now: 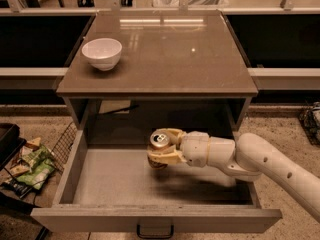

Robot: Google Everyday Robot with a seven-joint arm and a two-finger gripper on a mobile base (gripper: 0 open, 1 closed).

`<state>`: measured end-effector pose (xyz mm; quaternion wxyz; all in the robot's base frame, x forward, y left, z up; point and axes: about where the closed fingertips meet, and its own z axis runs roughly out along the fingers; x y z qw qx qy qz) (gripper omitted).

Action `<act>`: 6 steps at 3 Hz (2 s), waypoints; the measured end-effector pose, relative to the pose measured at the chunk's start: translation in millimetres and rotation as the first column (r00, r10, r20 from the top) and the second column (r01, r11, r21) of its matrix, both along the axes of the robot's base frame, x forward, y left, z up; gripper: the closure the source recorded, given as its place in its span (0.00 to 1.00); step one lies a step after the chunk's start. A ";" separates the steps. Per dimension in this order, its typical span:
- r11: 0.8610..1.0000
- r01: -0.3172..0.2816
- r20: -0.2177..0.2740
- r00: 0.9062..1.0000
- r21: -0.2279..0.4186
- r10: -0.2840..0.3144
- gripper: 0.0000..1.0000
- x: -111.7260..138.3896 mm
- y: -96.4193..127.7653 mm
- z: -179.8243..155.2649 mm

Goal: Place orange can into top drawer

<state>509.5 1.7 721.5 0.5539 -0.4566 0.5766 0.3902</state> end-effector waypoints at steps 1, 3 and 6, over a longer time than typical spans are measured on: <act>1.000 -0.003 0.000 1.000 0.001 0.003 0.82 -0.2 1.9 1.1; 1.000 -0.011 0.001 1.000 0.002 0.011 0.35 -1.3 5.8 1.9; 1.000 -0.018 0.002 1.000 0.003 0.018 0.00 -2.2 9.3 2.6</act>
Offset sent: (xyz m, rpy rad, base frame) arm -0.0002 0.0018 0.0010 0.0009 -0.0004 0.0027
